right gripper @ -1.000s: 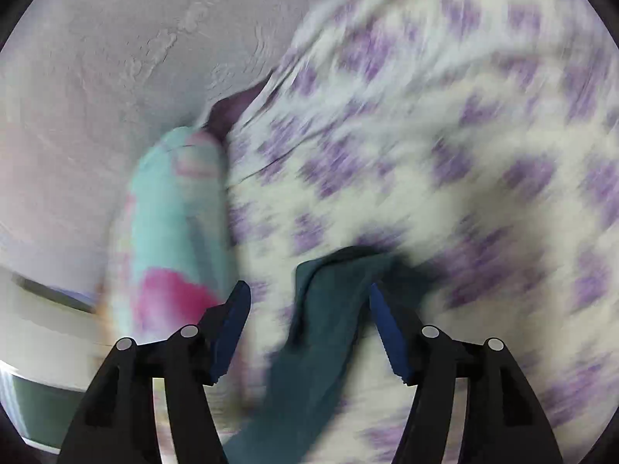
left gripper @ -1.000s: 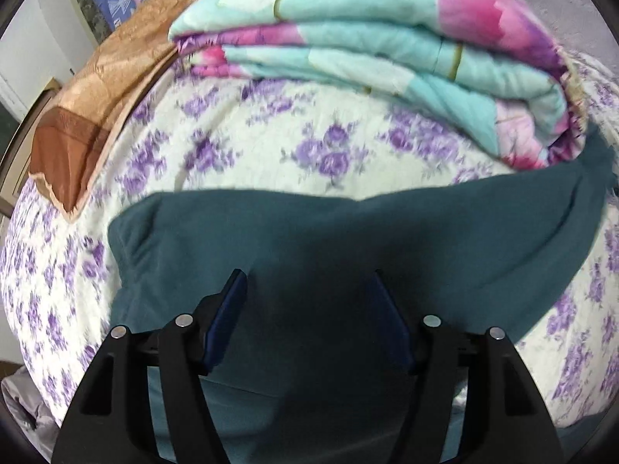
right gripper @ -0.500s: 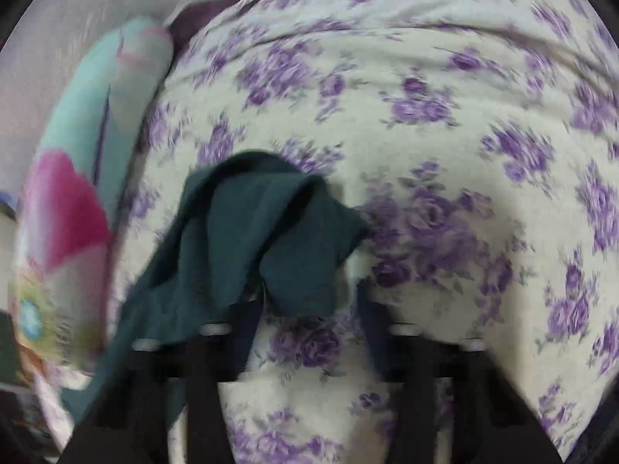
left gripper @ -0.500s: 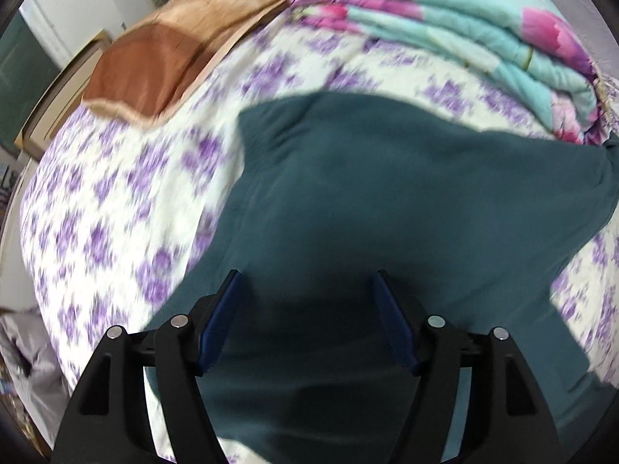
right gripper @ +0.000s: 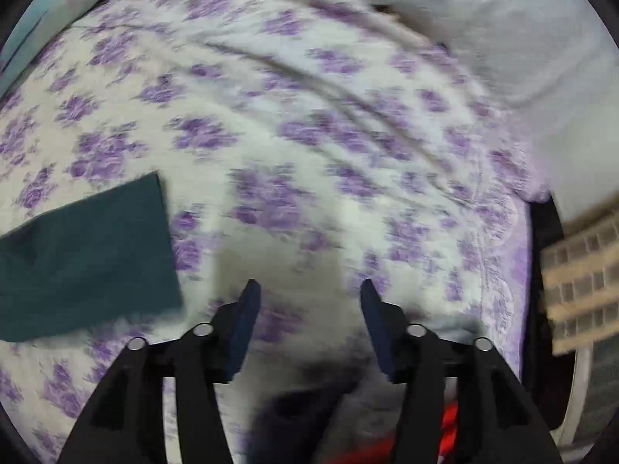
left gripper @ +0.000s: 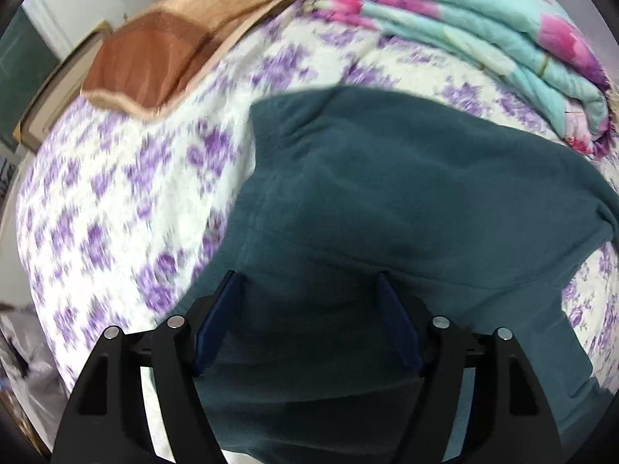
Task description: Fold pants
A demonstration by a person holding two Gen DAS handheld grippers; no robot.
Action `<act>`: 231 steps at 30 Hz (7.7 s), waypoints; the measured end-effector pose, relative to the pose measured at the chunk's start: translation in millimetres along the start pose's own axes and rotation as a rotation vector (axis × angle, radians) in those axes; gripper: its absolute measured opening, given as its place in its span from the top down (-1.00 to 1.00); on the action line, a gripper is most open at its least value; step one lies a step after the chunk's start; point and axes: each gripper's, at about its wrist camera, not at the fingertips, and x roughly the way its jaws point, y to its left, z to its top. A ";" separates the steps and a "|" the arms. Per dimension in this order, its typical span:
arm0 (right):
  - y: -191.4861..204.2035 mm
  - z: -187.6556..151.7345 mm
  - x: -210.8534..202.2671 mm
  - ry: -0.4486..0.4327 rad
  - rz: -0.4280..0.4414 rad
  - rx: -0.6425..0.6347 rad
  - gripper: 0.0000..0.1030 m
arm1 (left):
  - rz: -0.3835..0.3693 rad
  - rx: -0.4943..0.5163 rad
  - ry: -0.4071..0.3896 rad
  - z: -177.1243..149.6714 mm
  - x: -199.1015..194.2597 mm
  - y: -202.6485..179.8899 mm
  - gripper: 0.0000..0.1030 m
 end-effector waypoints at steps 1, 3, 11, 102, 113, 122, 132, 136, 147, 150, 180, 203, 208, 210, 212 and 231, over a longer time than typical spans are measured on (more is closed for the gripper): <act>-8.3 -2.8 -7.3 -0.027 0.077 0.061 -0.19 | 0.002 0.020 -0.015 3.3 -4.6 -1.8 -0.37; -3.9 2.0 -13.2 -0.067 0.229 0.117 -0.19 | 0.009 0.039 -0.037 8.4 -11.7 -3.8 -0.37; 122.7 44.2 -17.5 -0.052 0.473 -0.074 -0.19 | 0.032 0.011 -0.089 41.4 -19.7 14.7 -0.39; 39.0 17.2 52.6 0.057 0.542 0.188 -0.43 | -0.304 0.586 -0.130 24.1 -28.6 -255.3 0.75; -18.5 -4.2 18.1 0.057 0.567 0.240 0.76 | -0.565 0.535 -0.093 27.2 -77.6 -194.1 0.78; 19.9 13.7 -20.8 -0.082 0.368 0.100 -0.45 | -0.603 0.548 -0.010 5.2 -74.6 -151.3 -0.25; 205.9 39.2 -61.2 -0.174 0.605 -0.420 -0.45 | -0.297 0.376 -0.100 108.9 -17.1 -46.2 -0.33; 236.6 41.7 -62.1 -0.155 0.649 -0.530 -0.45 | -0.284 0.469 -0.033 120.7 16.5 -42.2 -0.07; 255.9 48.8 -49.6 -0.094 0.680 -0.547 -0.38 | -0.422 0.440 0.030 138.9 44.5 -10.6 0.18; 249.9 53.2 -55.4 -0.113 0.705 -0.552 -0.36 | -0.393 0.404 -0.004 147.2 33.6 14.8 -0.08; 114.3 -66.5 -173.9 -0.049 1.162 -0.383 0.95 | -0.420 0.521 -0.167 37.4 -105.9 68.2 0.60; 120.6 -123.8 -154.5 -0.124 0.620 0.012 -0.14 | -0.308 -0.054 -0.080 -64.1 -81.8 136.8 -0.62; 185.3 -95.6 -108.1 -0.027 0.366 -0.048 -0.14 | -0.329 -0.148 -0.023 -86.8 -73.1 131.7 -0.63; 195.5 -94.1 -87.9 0.011 0.357 -0.032 -0.09 | -0.324 -0.172 0.001 -92.3 -67.9 129.0 -0.63; 180.8 -93.8 -87.8 -0.006 0.410 0.040 0.87 | -0.314 -0.210 0.036 -94.9 -59.0 127.2 -0.63; -41.9 -323.1 -89.1 0.190 0.546 0.635 0.14 | -0.303 -0.169 0.053 -89.4 -43.3 114.1 -0.63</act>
